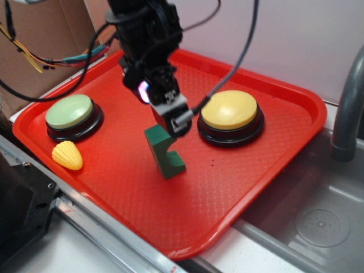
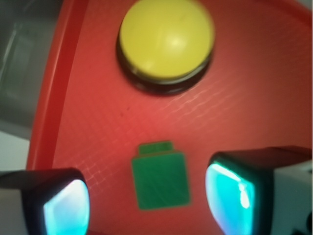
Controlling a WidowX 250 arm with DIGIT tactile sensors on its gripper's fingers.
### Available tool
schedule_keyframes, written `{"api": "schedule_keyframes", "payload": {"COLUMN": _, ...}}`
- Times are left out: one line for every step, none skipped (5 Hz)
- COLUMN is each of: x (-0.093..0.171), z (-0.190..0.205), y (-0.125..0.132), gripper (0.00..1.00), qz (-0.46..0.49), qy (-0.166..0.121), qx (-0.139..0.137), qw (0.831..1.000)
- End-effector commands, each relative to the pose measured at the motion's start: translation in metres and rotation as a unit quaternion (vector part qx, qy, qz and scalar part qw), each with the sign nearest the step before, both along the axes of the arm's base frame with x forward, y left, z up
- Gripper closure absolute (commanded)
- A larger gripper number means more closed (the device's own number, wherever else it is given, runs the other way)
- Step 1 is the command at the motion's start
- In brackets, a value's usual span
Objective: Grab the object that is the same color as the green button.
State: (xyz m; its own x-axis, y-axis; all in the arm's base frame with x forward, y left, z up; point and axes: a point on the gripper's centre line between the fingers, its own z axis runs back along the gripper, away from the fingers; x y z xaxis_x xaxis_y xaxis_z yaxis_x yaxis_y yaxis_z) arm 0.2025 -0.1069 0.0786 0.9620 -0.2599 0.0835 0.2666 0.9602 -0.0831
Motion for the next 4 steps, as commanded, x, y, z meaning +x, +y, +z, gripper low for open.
{"api": "schedule_keyframes", "payload": {"x": 0.003, "z": -0.027, "y": -0.003, "gripper": 0.00, "qz": 0.000, "qy": 0.004, "qx": 0.037, "qw": 0.999}}
{"api": "schedule_keyframes", "payload": {"x": 0.000, "z": -0.040, "y": -0.003, "gripper": 0.00, "qz": -0.003, "qy": 0.000, "qx": 0.060, "qw": 0.998}}
{"api": "schedule_keyframes", "payload": {"x": 0.000, "z": -0.045, "y": -0.001, "gripper": 0.42, "qz": 0.001, "qy": 0.000, "qx": 0.058, "qw": 0.998}}
{"api": "schedule_keyframes", "payload": {"x": 0.003, "z": -0.040, "y": 0.002, "gripper": 1.00, "qz": -0.012, "qy": 0.004, "qx": 0.058, "qw": 0.998}}
